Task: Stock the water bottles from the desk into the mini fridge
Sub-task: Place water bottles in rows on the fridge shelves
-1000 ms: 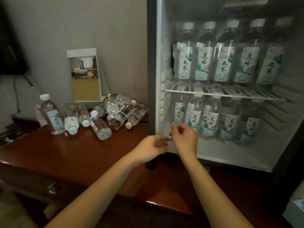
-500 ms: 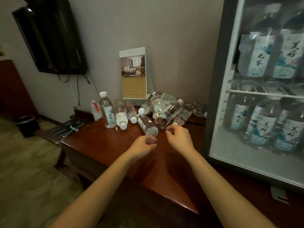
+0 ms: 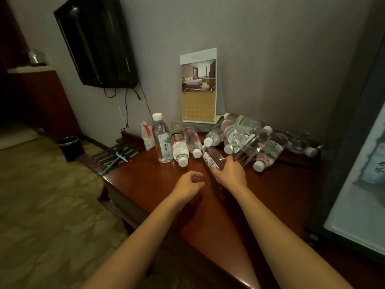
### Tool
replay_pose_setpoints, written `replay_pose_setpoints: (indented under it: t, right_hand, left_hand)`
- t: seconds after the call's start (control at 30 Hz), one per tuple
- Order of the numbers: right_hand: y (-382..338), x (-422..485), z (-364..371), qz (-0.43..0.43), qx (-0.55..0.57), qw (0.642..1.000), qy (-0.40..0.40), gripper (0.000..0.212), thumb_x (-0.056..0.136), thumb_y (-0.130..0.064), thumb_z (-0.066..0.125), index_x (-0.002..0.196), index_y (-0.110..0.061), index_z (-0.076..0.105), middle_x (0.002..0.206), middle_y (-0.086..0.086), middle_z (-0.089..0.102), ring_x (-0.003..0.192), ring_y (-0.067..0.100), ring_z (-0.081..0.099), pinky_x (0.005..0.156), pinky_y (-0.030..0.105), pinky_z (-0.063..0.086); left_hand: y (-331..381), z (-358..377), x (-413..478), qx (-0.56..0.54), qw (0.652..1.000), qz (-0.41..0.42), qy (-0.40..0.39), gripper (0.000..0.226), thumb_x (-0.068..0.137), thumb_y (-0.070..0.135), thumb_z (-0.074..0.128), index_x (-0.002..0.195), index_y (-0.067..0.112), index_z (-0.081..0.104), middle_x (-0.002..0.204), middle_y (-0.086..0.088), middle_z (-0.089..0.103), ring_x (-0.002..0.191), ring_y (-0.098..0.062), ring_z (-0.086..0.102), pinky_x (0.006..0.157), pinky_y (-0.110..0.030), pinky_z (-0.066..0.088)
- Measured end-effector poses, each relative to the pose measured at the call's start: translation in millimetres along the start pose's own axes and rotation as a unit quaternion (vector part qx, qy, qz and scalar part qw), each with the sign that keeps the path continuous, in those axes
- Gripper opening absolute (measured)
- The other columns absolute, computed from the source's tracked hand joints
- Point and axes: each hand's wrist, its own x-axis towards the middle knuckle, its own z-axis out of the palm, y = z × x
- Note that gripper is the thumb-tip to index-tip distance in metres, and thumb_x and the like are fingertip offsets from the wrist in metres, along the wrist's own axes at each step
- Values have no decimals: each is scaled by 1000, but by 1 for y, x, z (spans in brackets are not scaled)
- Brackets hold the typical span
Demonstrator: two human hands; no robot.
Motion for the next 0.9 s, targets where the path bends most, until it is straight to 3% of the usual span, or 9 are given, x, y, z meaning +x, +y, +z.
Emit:
replay_pose_setpoints:
  t: [0.13, 0.3, 0.47, 0.6, 0.7, 0.77, 0.83, 0.9]
  right_hand:
    - [7, -14, -6, -5, -24, 1000, 5, 59, 77, -42, 63, 121, -6, 48, 114, 16, 60, 106, 36, 56, 81, 37, 47]
    - [14, -47, -20, -8, -28, 1000, -1, 52, 76, -47, 63, 112, -10, 52, 109, 12, 64, 104, 33, 58, 77, 35, 47]
    - [27, -80, -39, 29, 38, 998, -44, 50, 77, -46, 63, 113, -13, 54, 110, 9, 64, 101, 27, 60, 68, 27, 41]
    - [43, -105, -54, 53, 103, 991, -61, 52, 79, -47, 65, 117, -13, 55, 113, 4, 63, 93, 17, 60, 67, 23, 41]
    - [53, -123, -65, 66, 144, 985, -67, 48, 81, -46, 65, 118, -16, 55, 109, -2, 61, 74, 2, 53, 52, 11, 38]
    - [59, -135, -71, 62, 157, 983, -73, 50, 82, -45, 64, 122, -16, 54, 112, -2, 60, 83, 5, 56, 60, 11, 44]
    - [64, -144, -77, 57, 171, 980, -80, 54, 83, -45, 63, 126, -16, 51, 121, 0, 58, 102, 14, 58, 81, 25, 50]
    - [67, -154, -84, 51, 191, 976, -92, 51, 85, -42, 62, 128, -17, 49, 124, 1, 57, 107, 16, 58, 90, 33, 51]
  left_hand:
    - [-4, 5, -2, -7, 1000, -7, 3, 22, 89, 10, 57, 110, 18, 56, 106, -2, 59, 85, -16, 59, 64, -24, 46]
    - [4, 14, -13, -18, 1000, -6, -9, 26, 89, 10, 56, 114, 16, 54, 98, -3, 59, 77, -14, 57, 61, -23, 44]
    - [11, 30, -36, -61, 997, -5, -46, 19, 88, 5, 57, 84, 23, 52, 75, -1, 56, 64, -10, 50, 56, -20, 40]
    - [10, 38, -52, -100, 993, -13, -57, 20, 87, -2, 52, 96, 16, 58, 75, -2, 56, 66, -9, 51, 61, -18, 42]
    - [11, 43, -64, -132, 989, -22, -63, 22, 88, -5, 50, 98, 14, 57, 75, -4, 57, 67, -9, 52, 56, -12, 45]
    - [13, 47, -71, -148, 986, -28, -64, 22, 88, -7, 49, 95, 12, 58, 73, -6, 58, 66, -11, 53, 57, -13, 47]
    - [14, 50, -77, -166, 983, -29, -66, 24, 87, -10, 48, 92, 10, 60, 75, -8, 60, 70, -15, 56, 66, -19, 48]
    - [16, 55, -84, -192, 978, -26, -74, 26, 86, -13, 48, 89, 10, 61, 77, -7, 63, 72, -15, 59, 67, -19, 51]
